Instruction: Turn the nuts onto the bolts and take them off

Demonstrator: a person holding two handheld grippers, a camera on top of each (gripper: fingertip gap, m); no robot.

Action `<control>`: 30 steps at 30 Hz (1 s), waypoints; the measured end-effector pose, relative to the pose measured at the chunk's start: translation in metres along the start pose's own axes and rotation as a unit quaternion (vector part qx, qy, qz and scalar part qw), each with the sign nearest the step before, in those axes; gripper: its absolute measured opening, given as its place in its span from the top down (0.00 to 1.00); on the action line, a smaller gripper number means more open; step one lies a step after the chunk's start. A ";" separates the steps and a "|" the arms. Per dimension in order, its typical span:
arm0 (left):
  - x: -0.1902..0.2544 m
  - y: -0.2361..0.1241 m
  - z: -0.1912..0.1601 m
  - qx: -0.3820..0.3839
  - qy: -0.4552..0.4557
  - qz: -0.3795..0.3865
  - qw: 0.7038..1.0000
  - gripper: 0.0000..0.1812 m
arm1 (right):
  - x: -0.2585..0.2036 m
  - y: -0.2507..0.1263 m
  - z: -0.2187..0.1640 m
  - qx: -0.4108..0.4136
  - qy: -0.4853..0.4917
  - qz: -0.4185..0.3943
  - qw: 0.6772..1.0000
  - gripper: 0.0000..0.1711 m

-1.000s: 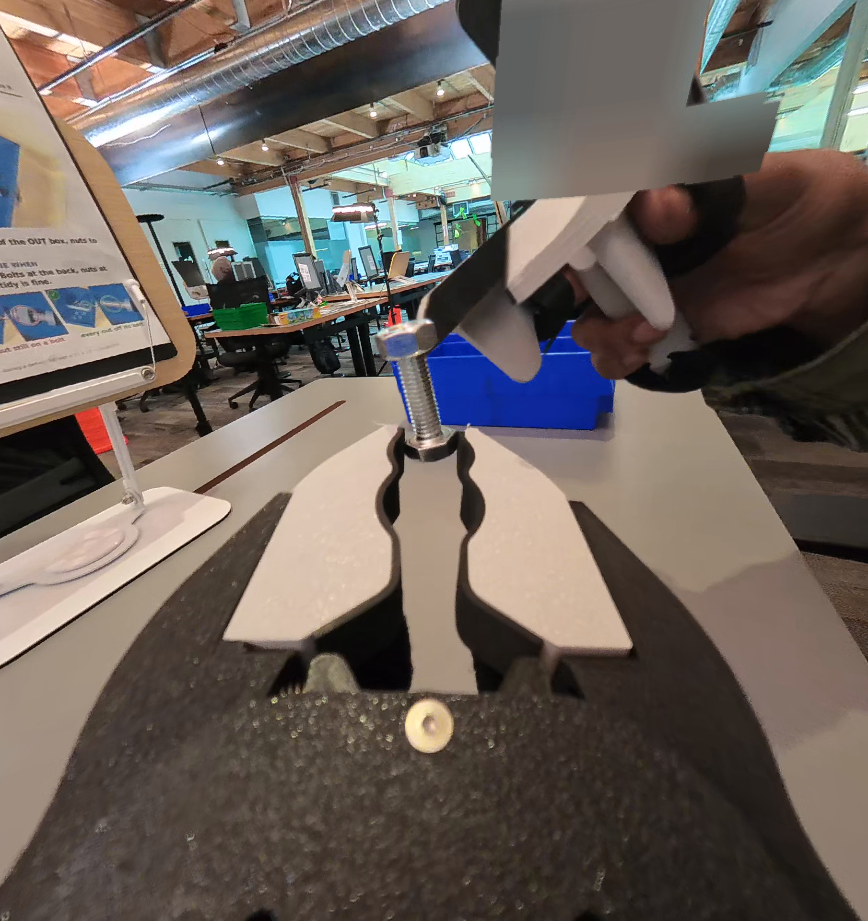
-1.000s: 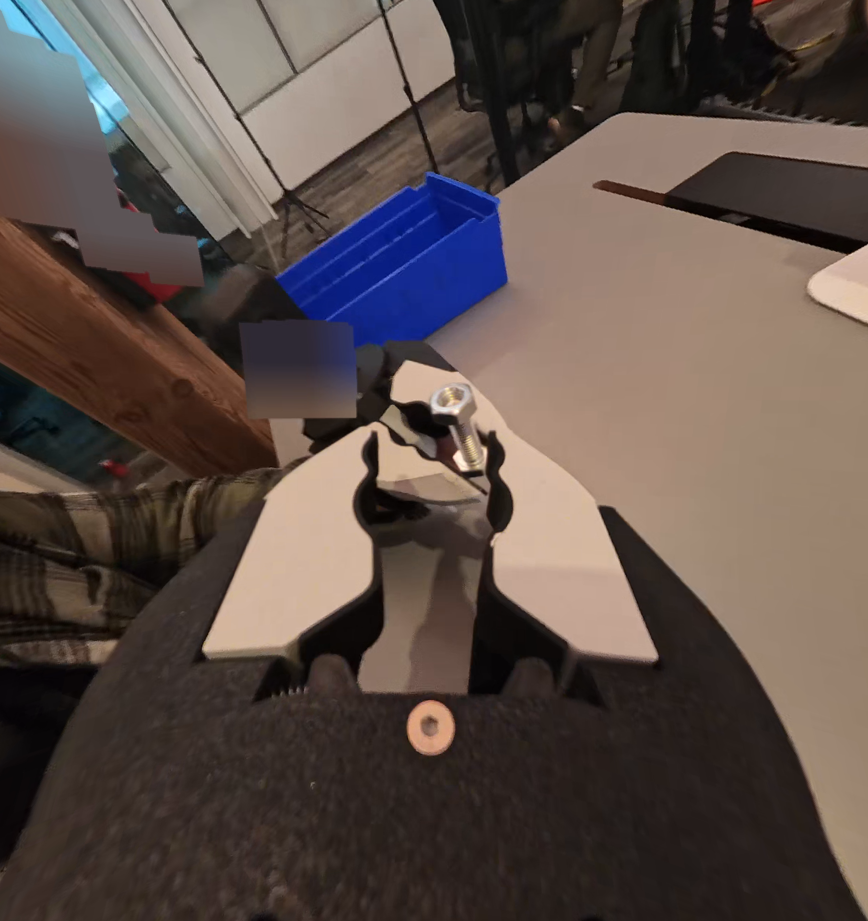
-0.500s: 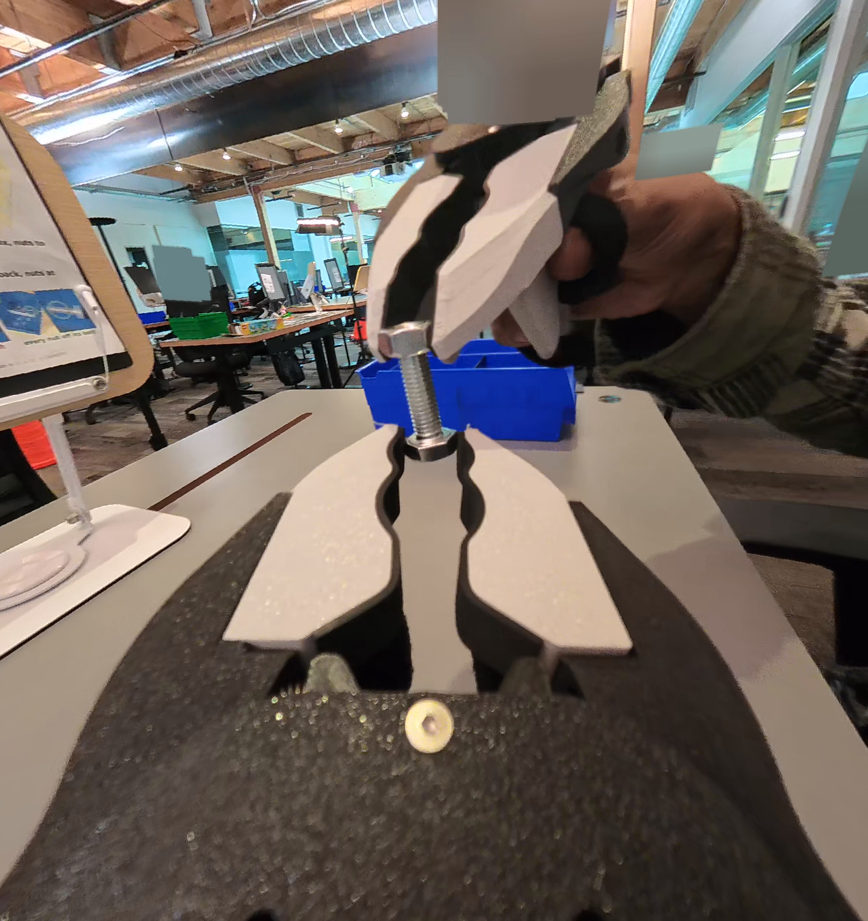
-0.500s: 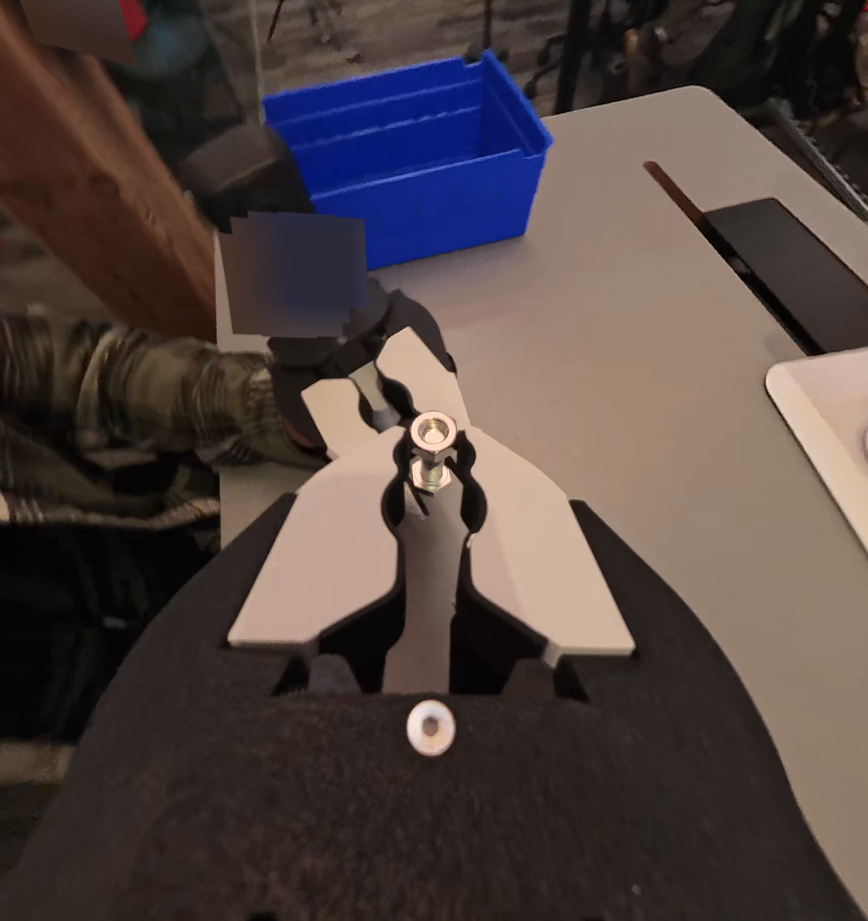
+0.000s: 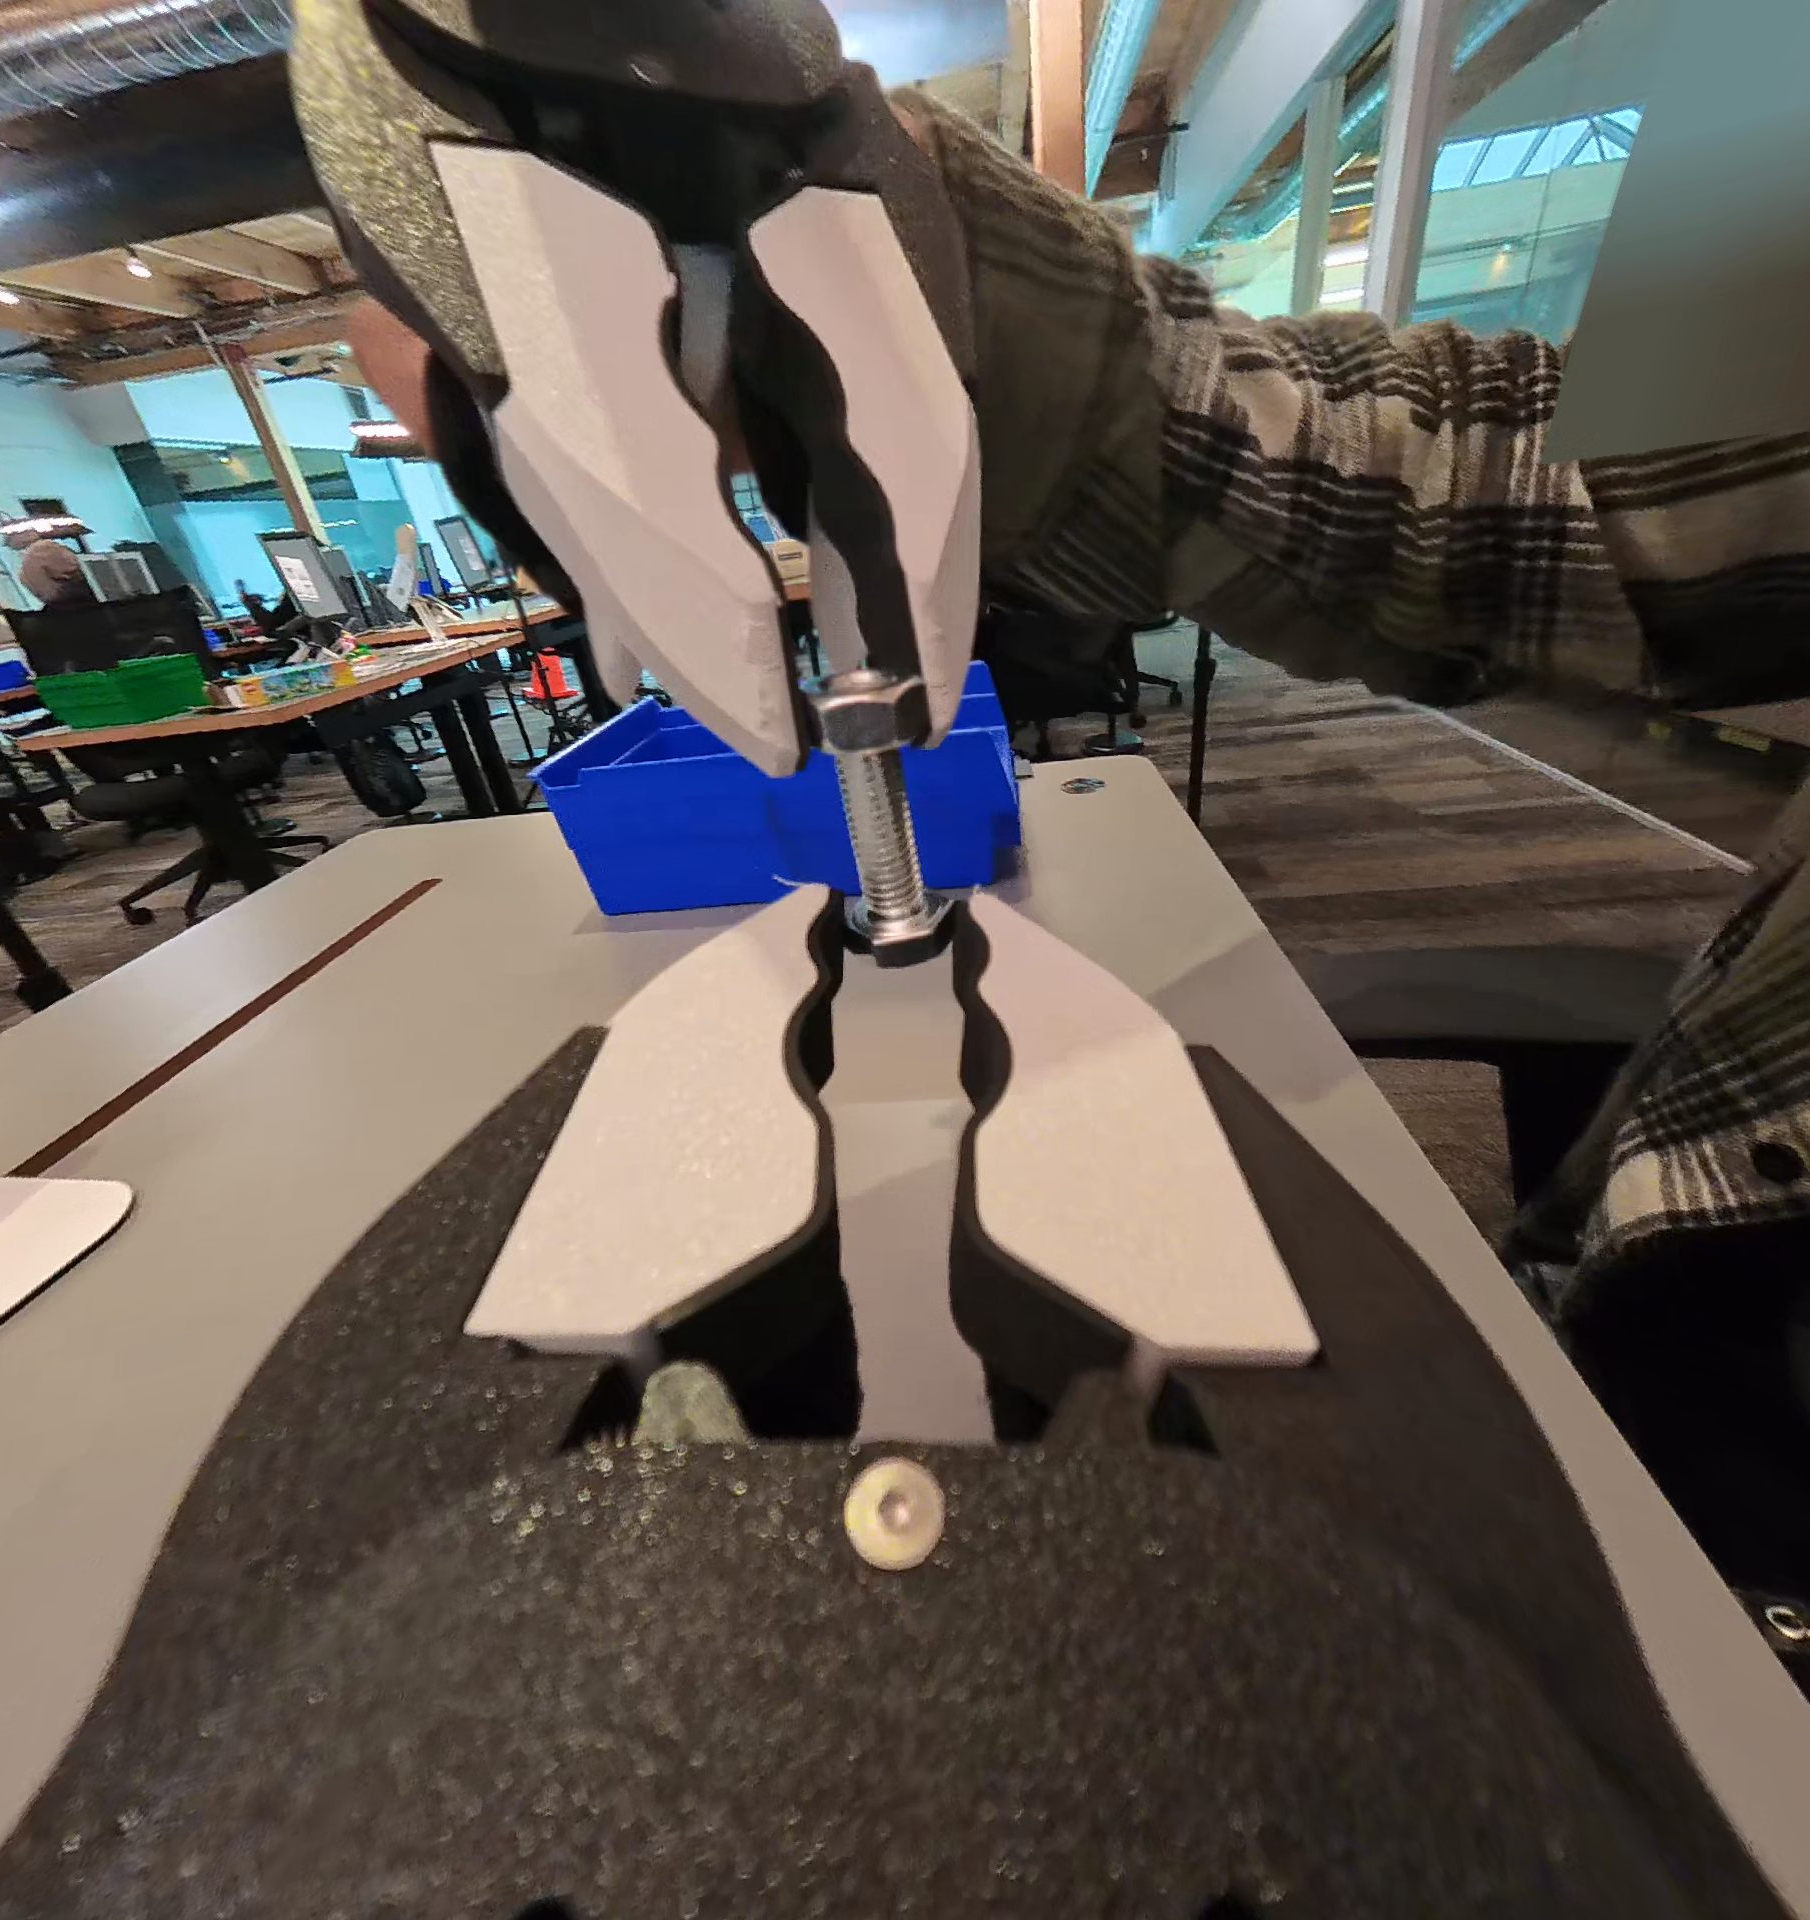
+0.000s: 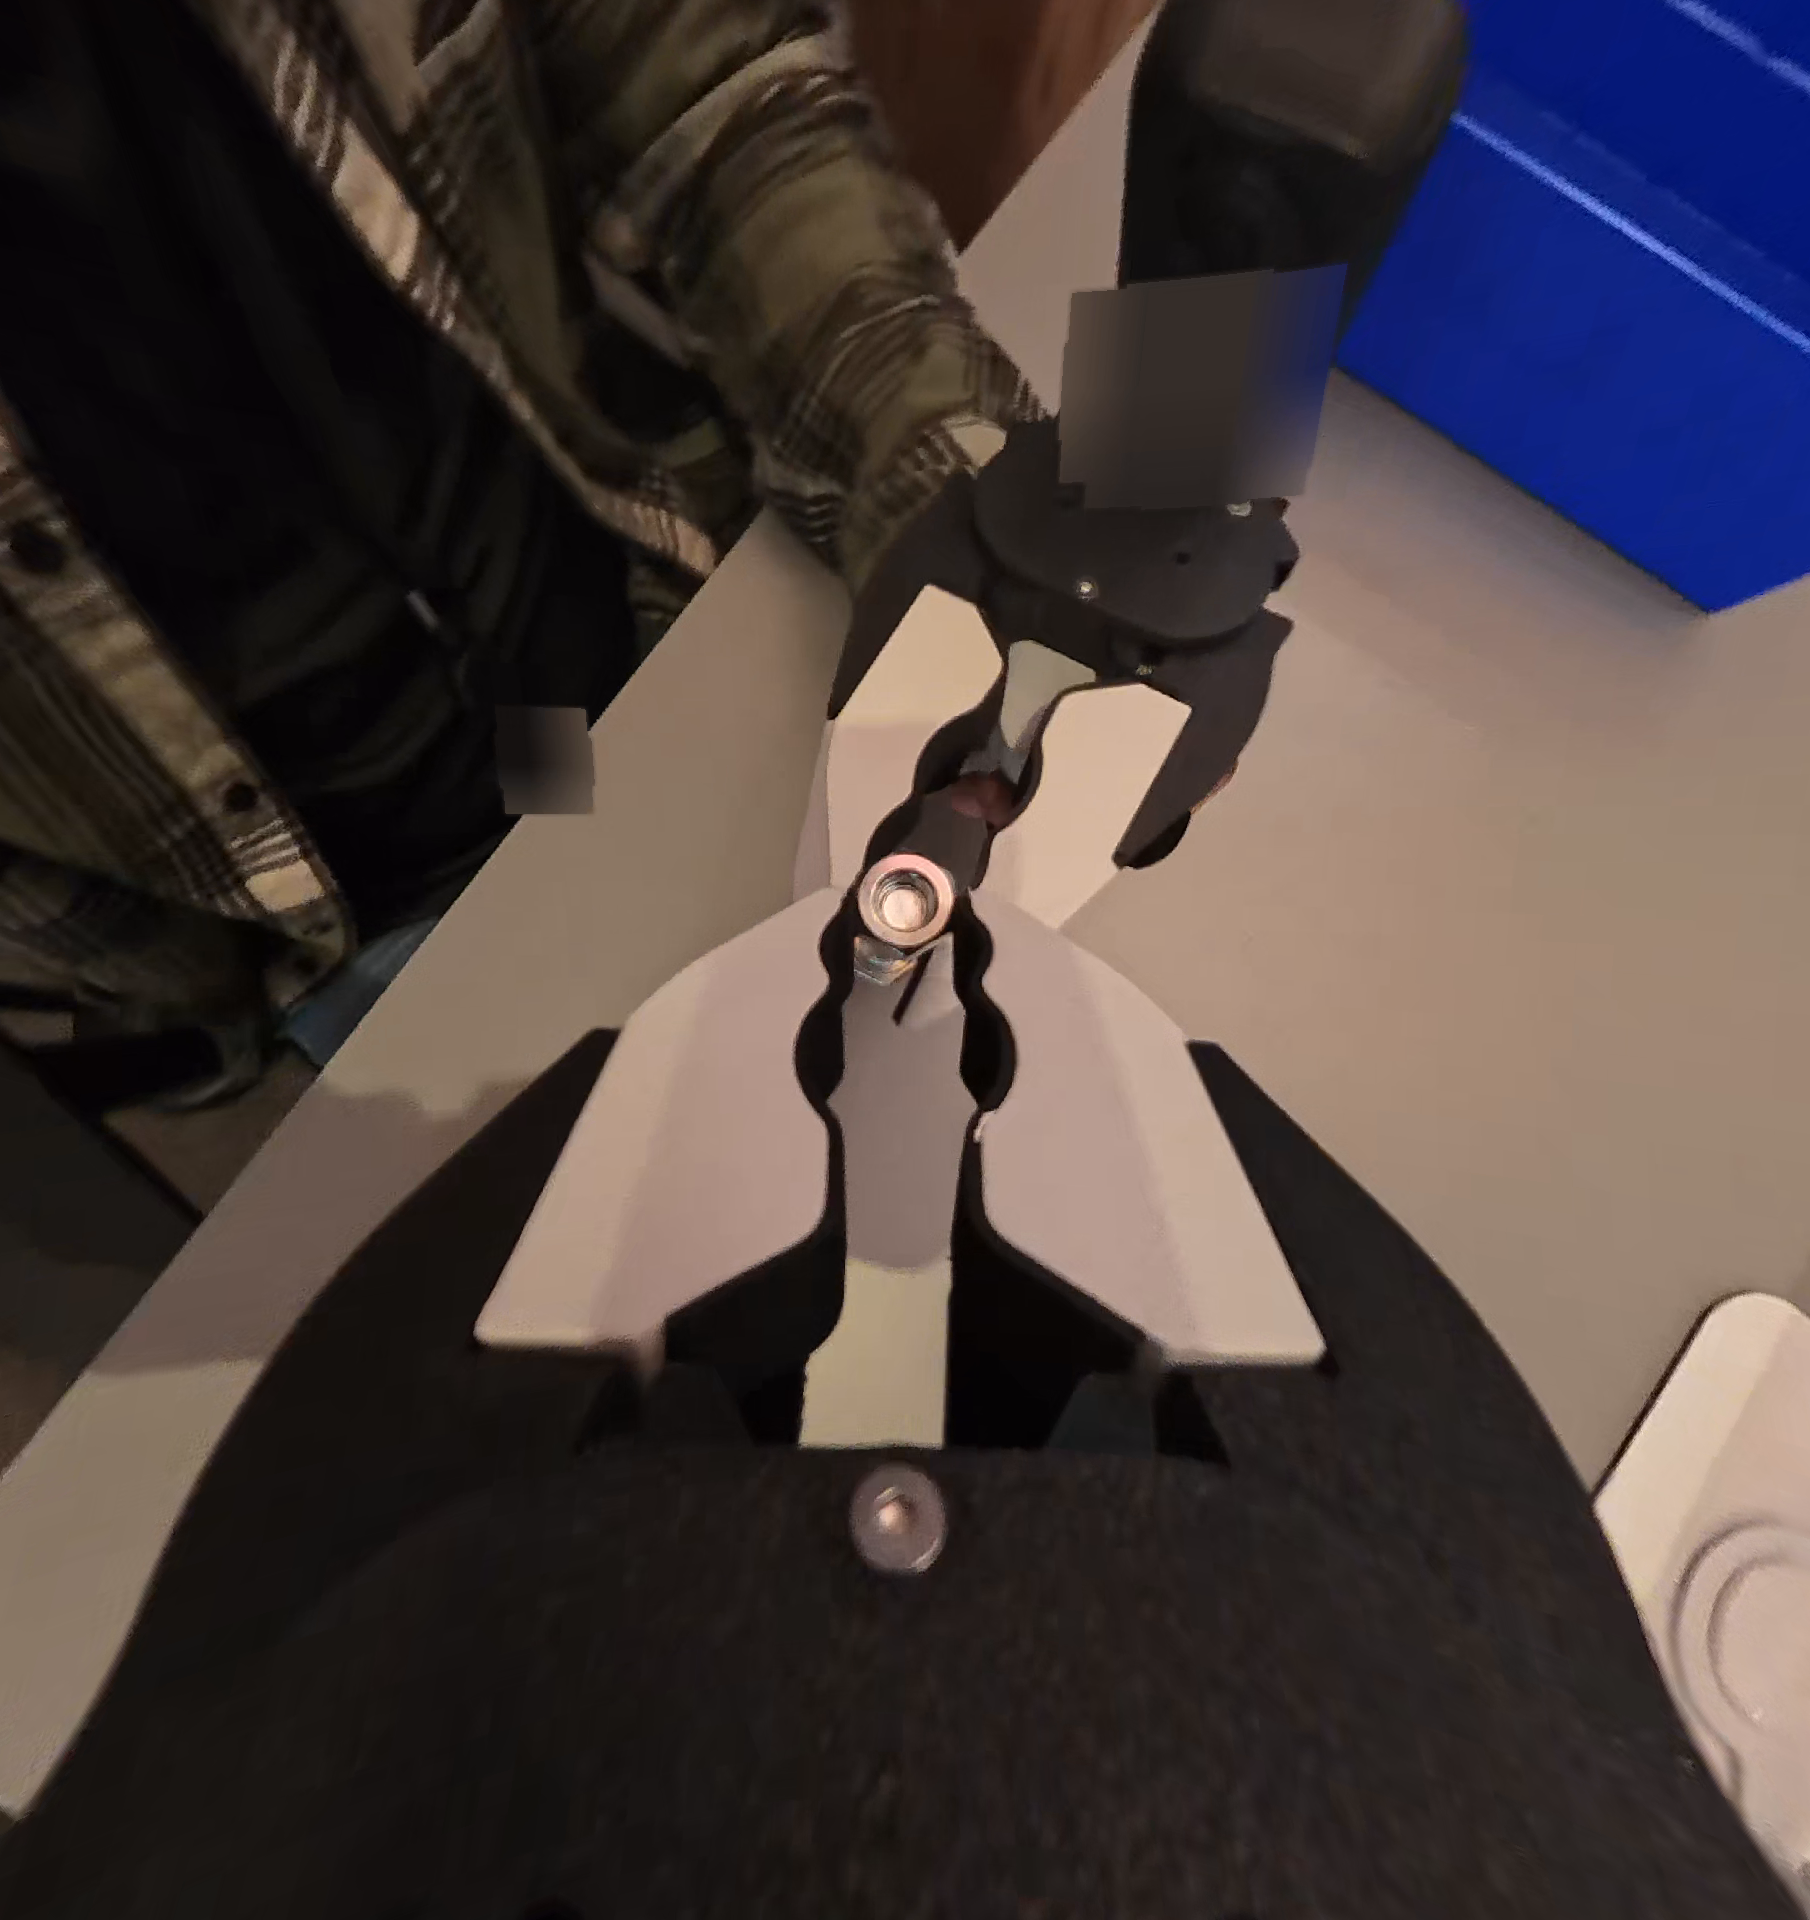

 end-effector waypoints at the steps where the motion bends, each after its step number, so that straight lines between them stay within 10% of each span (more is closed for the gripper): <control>1: 0.000 0.000 -0.001 -0.001 -0.002 -0.003 1.000 0.89 | 0.001 0.001 0.000 -0.002 -0.006 0.007 1.000 0.90; 9: -0.005 -0.002 -0.001 0.003 -0.011 0.026 1.000 0.89 | 0.008 0.003 -0.002 0.013 0.047 -0.040 0.998 0.79; 14: -0.012 -0.009 0.002 0.013 -0.003 0.076 0.997 0.89 | 0.003 -0.004 -0.005 0.041 0.160 -0.223 0.961 0.58; 24: -0.026 -0.020 0.001 0.018 -0.013 0.170 0.985 0.89 | -0.023 0.030 -0.010 0.195 0.317 -0.525 0.766 0.69; 30: -0.026 -0.019 0.000 0.015 -0.016 0.166 0.986 0.89 | -0.019 0.042 -0.010 0.230 0.328 -0.497 0.770 0.83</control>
Point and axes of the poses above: each gripper's, where its closed fingertips meet, y out along the fingers, z out of its top, x = y × z across the jaws, the point moved 8 cm from there along -y, back along the fingers, and after that the axes turned 8 degrees about -y, right-handed, at the moved point
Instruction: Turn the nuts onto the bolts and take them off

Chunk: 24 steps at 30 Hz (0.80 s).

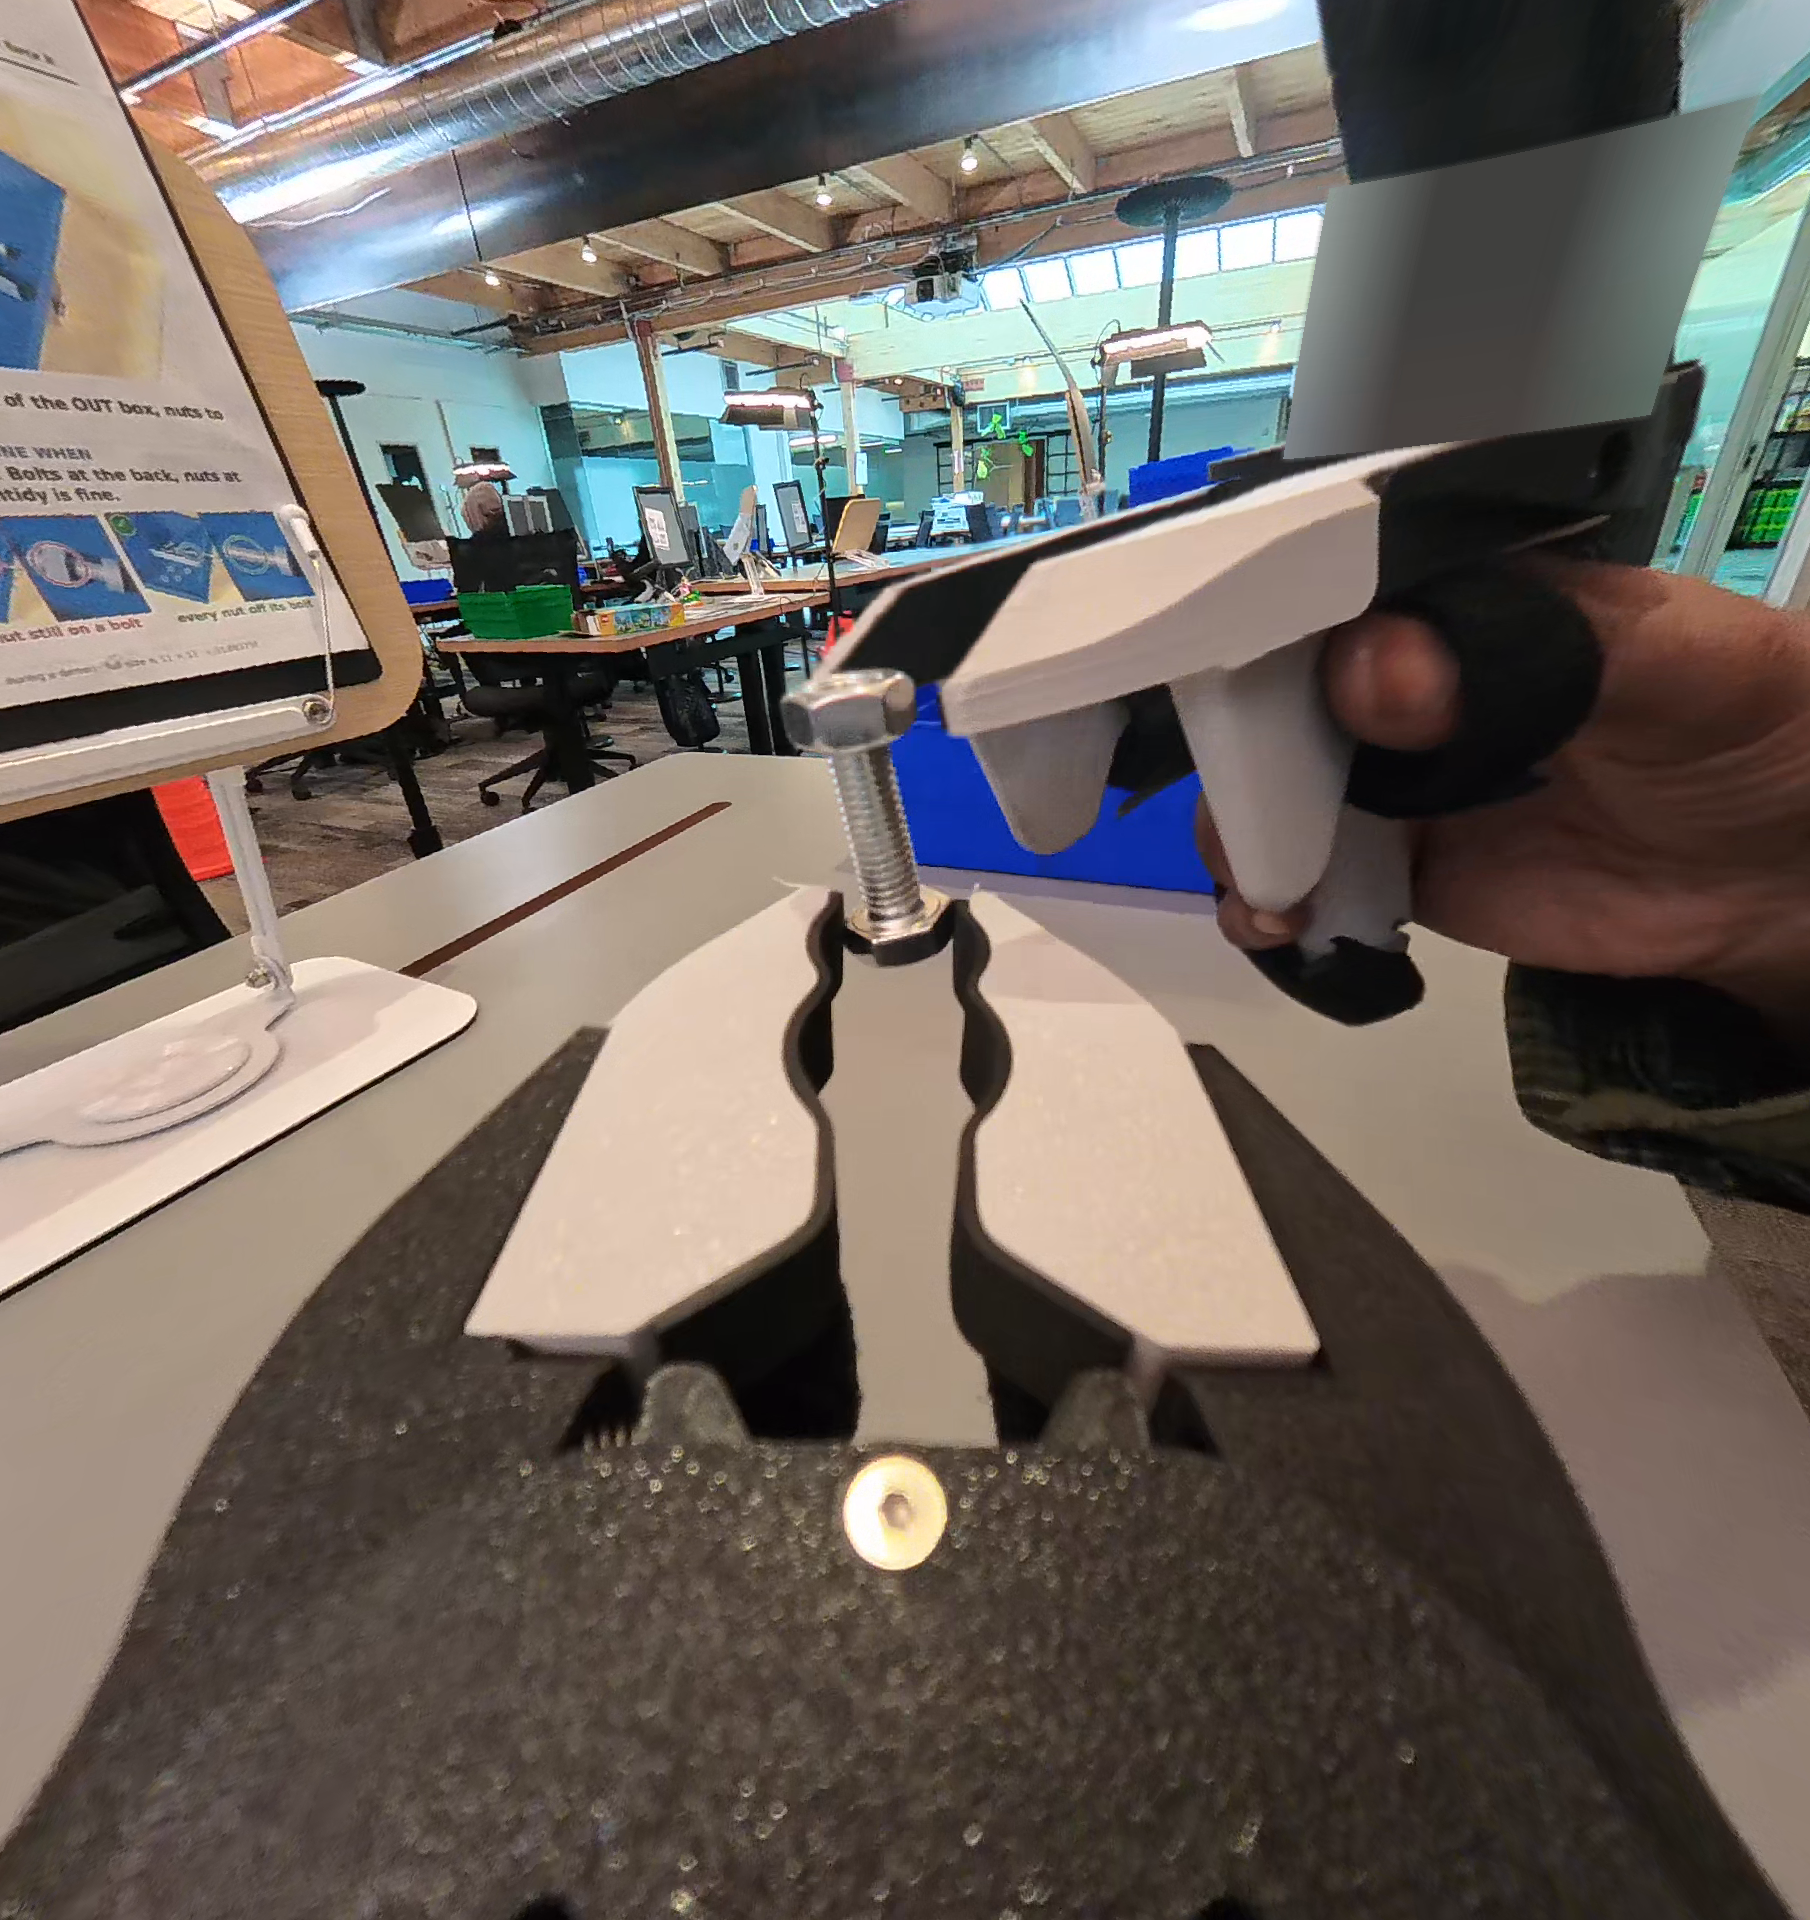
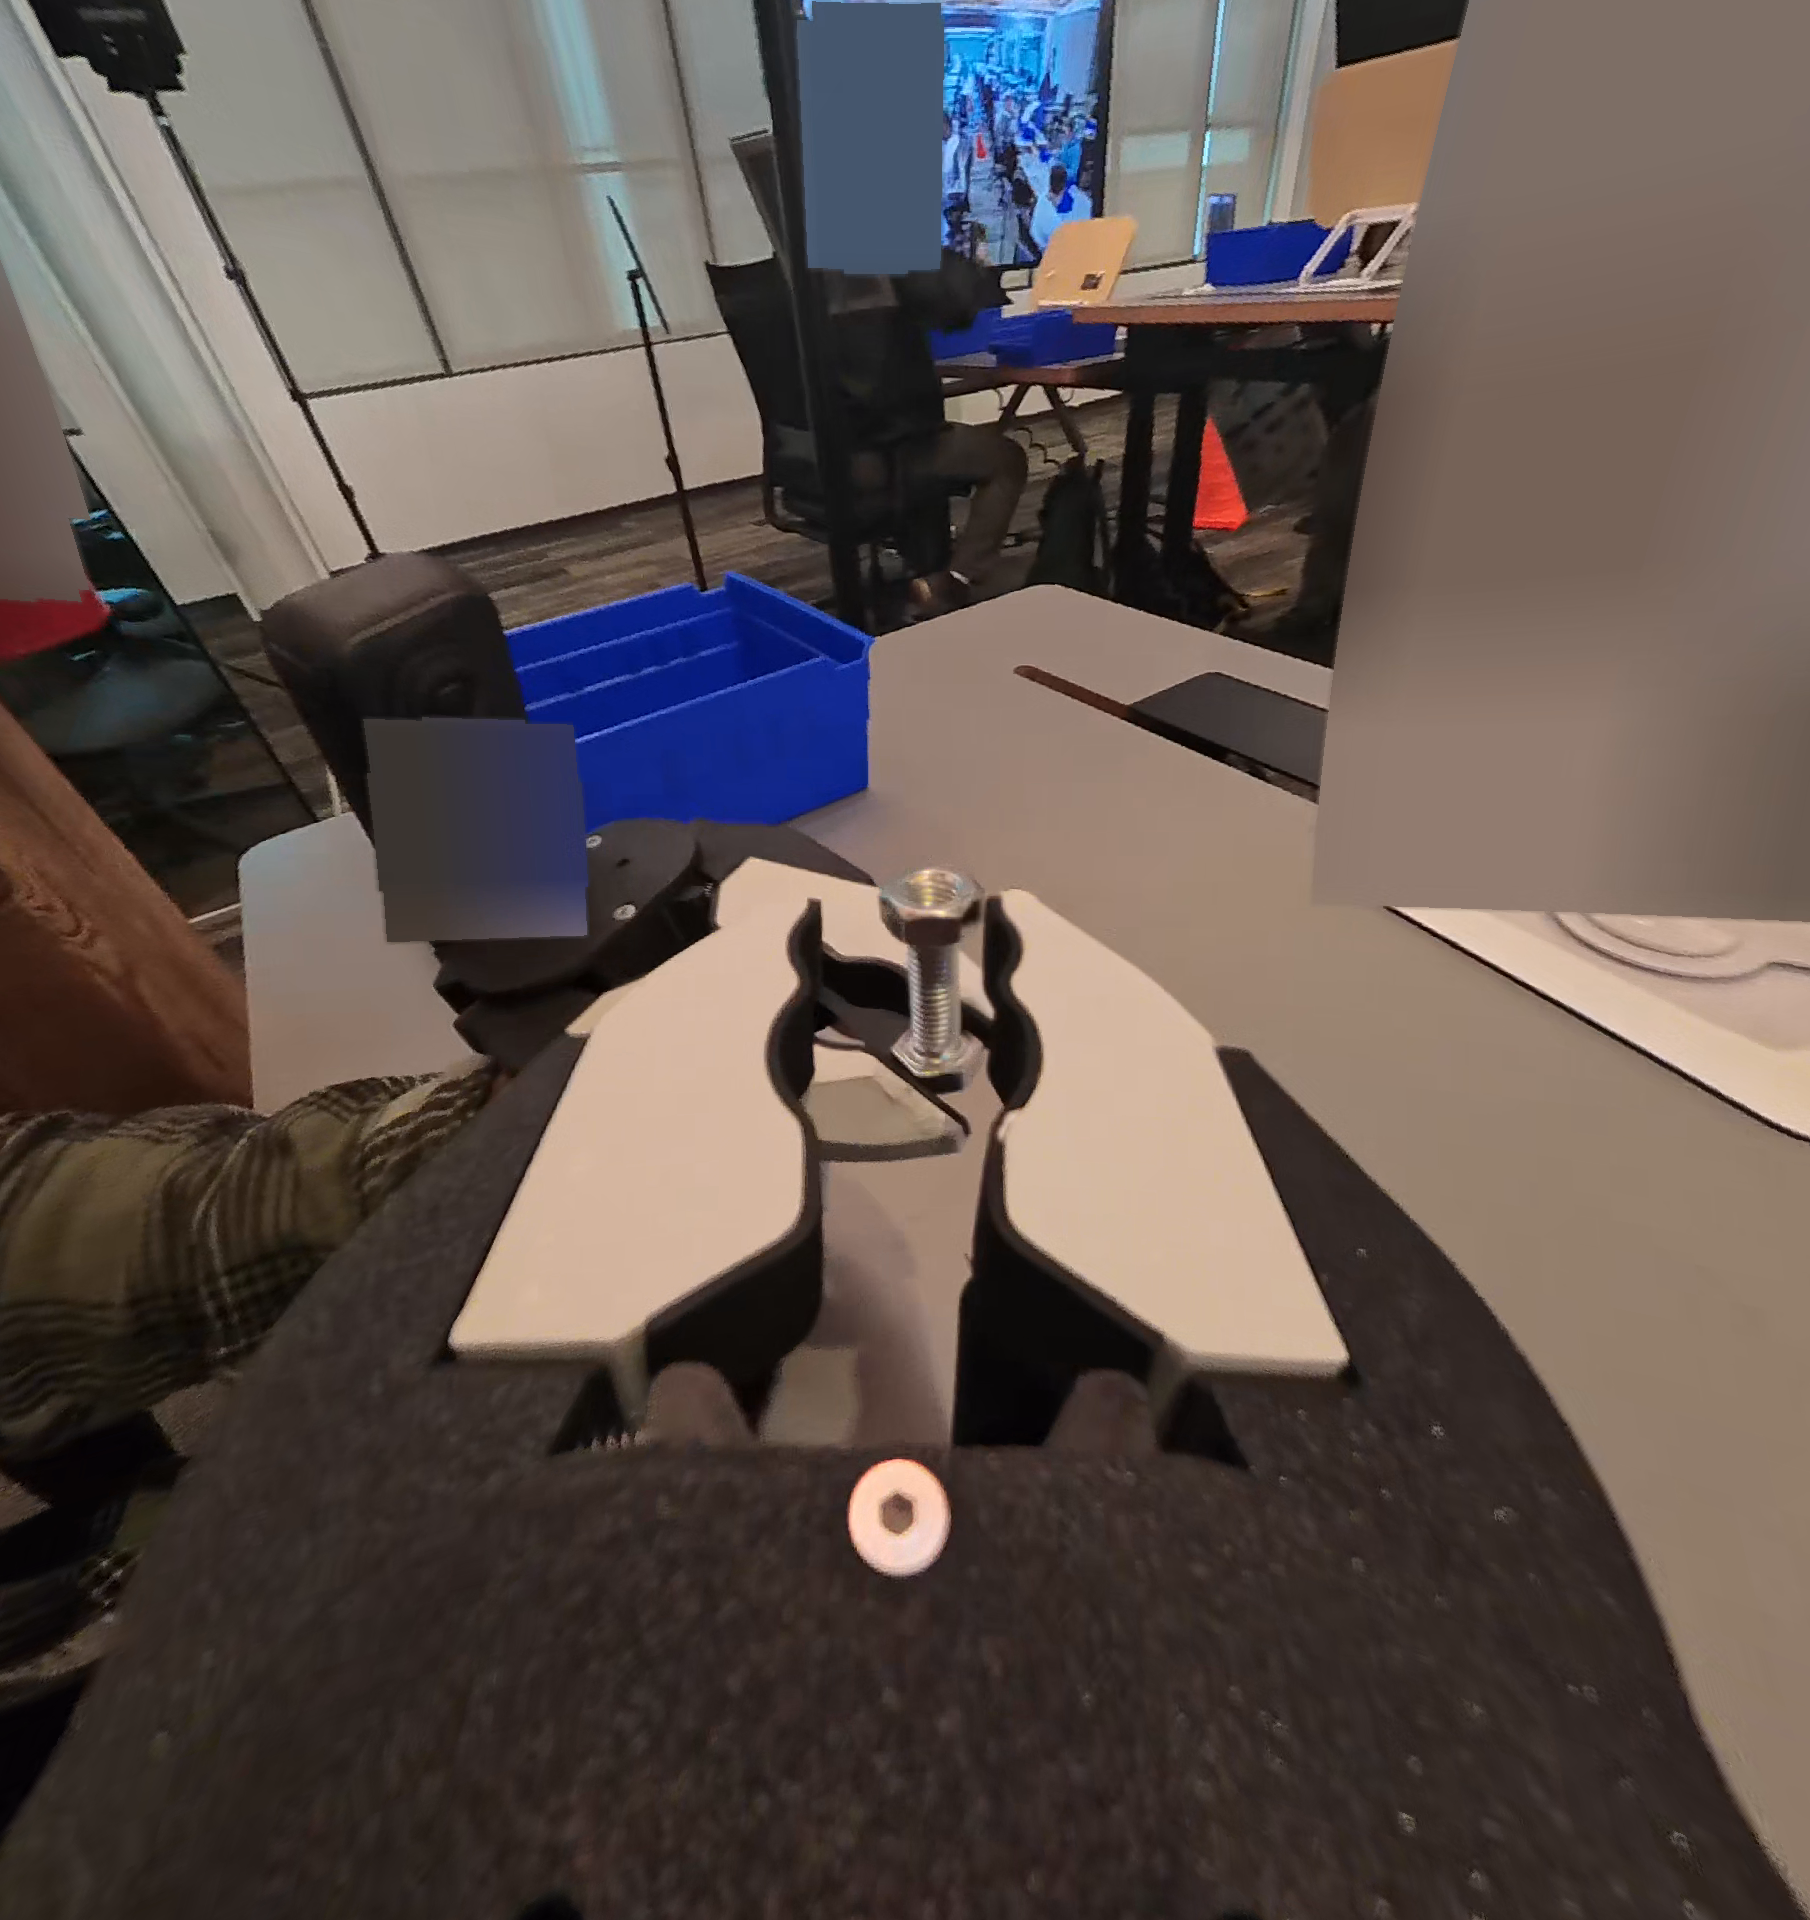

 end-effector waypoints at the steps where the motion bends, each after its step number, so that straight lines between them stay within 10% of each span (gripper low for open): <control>1: 0.000 0.000 0.000 -0.002 0.000 -0.002 1.000 0.89 | -0.001 0.001 -0.001 -0.003 -0.001 0.001 1.000 0.84; 24: 0.010 0.000 0.004 0.018 0.002 -0.063 0.998 0.89 | 0.018 -0.007 0.013 -0.040 -0.079 0.155 0.984 0.89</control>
Point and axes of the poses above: each gripper's, where its closed fingertips meet, y out along the fingers, z out of its top, x = y × z across the jaws, the point moved 8 cm from there along -y, back along the fingers, and after that the axes turned 8 degrees about -y, right-handed, at the moved point
